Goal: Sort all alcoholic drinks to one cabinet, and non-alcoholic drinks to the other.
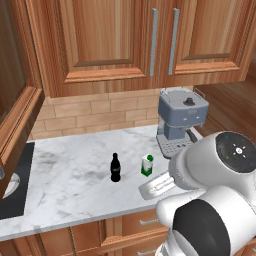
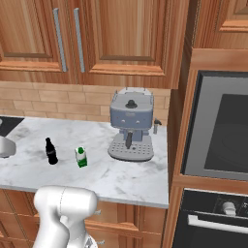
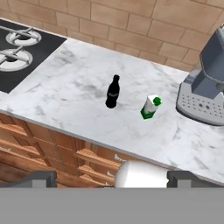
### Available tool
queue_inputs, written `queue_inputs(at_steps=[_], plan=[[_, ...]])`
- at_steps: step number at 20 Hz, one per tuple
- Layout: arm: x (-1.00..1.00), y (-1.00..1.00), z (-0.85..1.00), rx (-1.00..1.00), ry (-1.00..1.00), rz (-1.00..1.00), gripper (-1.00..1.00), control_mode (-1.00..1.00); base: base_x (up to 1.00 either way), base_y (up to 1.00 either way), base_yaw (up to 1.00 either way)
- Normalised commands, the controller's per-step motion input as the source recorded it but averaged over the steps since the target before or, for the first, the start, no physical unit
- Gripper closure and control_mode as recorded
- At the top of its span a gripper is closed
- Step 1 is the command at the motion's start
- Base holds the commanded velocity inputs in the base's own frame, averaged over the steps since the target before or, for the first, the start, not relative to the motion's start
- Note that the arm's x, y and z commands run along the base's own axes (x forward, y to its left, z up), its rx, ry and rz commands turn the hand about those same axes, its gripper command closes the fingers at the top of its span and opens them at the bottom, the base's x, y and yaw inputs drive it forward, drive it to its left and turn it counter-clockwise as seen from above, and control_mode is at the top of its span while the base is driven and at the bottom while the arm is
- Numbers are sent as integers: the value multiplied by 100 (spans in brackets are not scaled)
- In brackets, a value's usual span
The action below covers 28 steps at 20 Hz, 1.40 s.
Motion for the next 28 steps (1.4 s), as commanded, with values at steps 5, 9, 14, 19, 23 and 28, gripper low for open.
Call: queue_inputs(at_steps=[5,9,14,19,23,28], plan=[[11,0,-10,0,0,0,-100,-100,0,0,0],[21,-6,-17,1,0,-1,-100,-100,0,0,0],[23,-9,-18,4,-2,-1,-100,-100,0,0,0],[10,-14,-13,7,-1,0,-100,-100,0,0,0],[11,-1,-10,4,0,0,-100,-100,0,0,0],[20,0,-11,2,0,0,-100,-100,0,0,0]])
